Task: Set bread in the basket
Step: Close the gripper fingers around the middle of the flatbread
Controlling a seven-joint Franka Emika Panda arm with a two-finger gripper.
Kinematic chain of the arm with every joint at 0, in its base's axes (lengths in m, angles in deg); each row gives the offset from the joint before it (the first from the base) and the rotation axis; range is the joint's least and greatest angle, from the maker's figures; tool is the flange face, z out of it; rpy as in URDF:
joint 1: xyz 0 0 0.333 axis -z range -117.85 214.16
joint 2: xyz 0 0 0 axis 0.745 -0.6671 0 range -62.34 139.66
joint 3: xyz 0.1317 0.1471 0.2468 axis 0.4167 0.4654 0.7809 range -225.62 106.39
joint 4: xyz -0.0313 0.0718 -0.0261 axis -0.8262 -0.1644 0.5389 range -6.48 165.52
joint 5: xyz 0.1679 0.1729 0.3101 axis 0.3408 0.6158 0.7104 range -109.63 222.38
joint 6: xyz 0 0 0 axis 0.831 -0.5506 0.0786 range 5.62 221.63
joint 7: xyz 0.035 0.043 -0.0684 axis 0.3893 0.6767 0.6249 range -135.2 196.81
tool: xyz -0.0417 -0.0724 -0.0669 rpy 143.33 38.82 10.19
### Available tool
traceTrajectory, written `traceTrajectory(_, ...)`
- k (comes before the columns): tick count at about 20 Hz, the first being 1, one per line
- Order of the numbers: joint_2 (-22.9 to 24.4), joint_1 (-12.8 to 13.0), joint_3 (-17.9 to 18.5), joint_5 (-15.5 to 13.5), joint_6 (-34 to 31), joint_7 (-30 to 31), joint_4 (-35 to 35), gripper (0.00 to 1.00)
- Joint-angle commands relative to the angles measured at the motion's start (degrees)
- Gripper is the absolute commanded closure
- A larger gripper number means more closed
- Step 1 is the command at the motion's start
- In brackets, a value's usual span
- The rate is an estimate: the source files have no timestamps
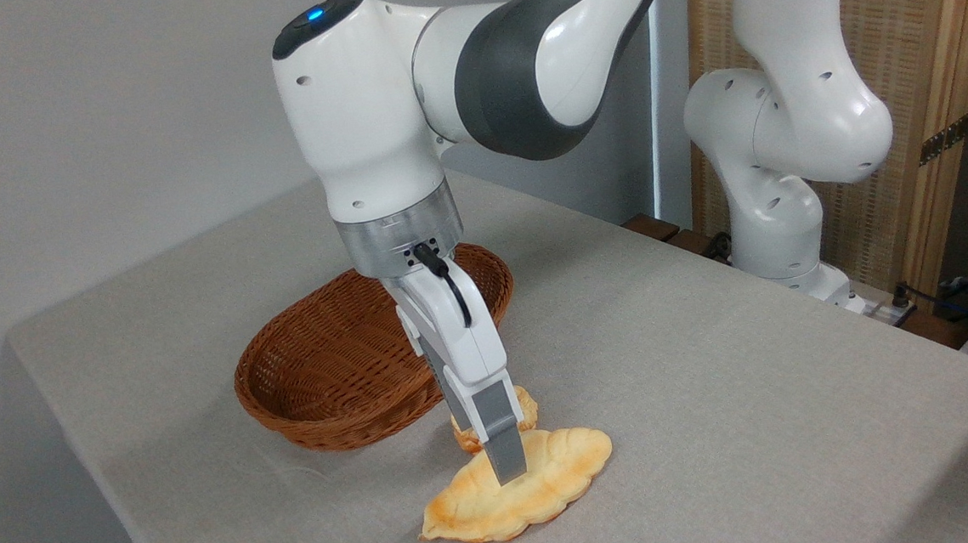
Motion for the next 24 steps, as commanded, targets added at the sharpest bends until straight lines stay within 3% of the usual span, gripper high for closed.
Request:
traceTrajectory(1,0.33,-0.07,0.67,1.81,0.61,-0.86,0.46,0.00)
traceTrajectory(3,-0.02,-0.16,0.67,4.01,0.52,-0.86,0.54,0.00)
traceTrajectory(6,-0.73,-0.16,0.67,4.81,0.78,-0.86,0.63,0.00)
traceTrajectory(24,-2.66,-0.08,0.59,4.90,0.61,-0.77,1.16,0.00)
